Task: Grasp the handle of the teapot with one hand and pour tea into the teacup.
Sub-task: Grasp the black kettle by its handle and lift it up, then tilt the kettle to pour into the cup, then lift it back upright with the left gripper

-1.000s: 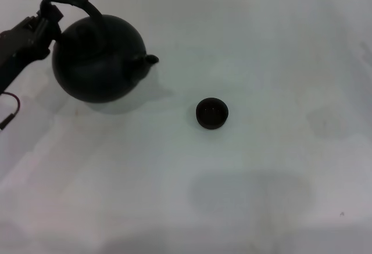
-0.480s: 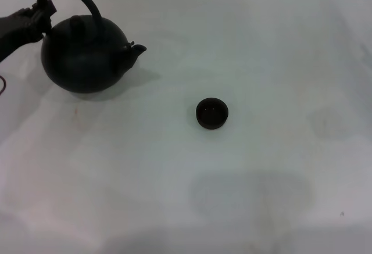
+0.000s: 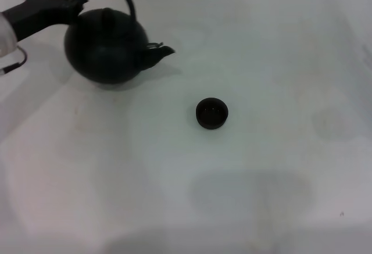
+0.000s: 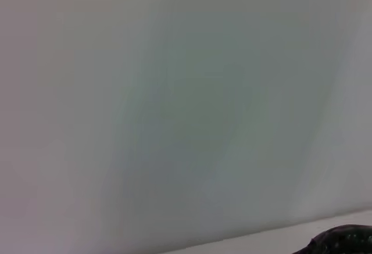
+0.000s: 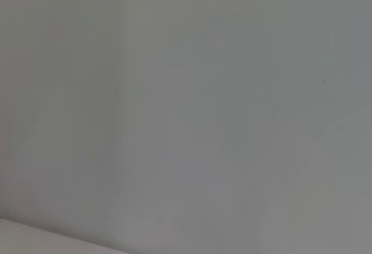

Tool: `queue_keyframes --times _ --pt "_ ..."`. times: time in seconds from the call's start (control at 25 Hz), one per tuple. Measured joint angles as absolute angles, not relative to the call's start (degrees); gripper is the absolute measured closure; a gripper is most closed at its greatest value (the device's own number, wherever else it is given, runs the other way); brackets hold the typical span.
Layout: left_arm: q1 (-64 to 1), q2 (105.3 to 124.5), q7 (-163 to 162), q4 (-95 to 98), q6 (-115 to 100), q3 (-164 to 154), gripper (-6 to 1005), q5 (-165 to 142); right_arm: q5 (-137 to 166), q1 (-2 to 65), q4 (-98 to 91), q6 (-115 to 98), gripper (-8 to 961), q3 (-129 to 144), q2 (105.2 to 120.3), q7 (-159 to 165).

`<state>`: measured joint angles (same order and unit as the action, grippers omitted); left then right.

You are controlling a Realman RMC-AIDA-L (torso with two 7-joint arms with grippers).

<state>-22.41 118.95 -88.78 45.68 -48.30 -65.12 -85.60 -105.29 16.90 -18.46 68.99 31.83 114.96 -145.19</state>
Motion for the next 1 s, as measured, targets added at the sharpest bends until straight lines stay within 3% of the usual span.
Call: queue_keyframes --times 1.0 --pt "-20.99 119.09 -108.06 65.52 -42.63 -80.28 851 -107.63 -107.10 16.94 -14.97 68.74 103 30.40 114.96 -146.68"
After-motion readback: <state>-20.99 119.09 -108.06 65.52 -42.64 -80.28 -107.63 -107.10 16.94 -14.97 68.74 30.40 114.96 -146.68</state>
